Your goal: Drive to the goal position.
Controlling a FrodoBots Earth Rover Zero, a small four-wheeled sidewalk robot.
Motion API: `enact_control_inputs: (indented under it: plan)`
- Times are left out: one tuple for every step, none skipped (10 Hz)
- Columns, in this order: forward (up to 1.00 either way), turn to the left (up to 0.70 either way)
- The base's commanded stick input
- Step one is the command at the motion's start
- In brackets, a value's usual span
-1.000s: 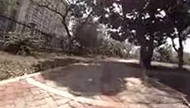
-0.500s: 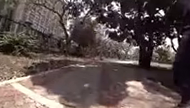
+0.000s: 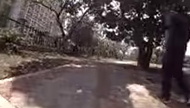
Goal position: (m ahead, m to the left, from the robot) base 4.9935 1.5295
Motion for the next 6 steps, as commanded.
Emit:
enact_control_inputs:
  plan:
    - [0.7, 0.0]
    - [0.7, 0.0]
    - [0.7, 0.0]
    - [0.7, 0.0]
    - [0.7, 0.0]
    - [0.7, 0.0]
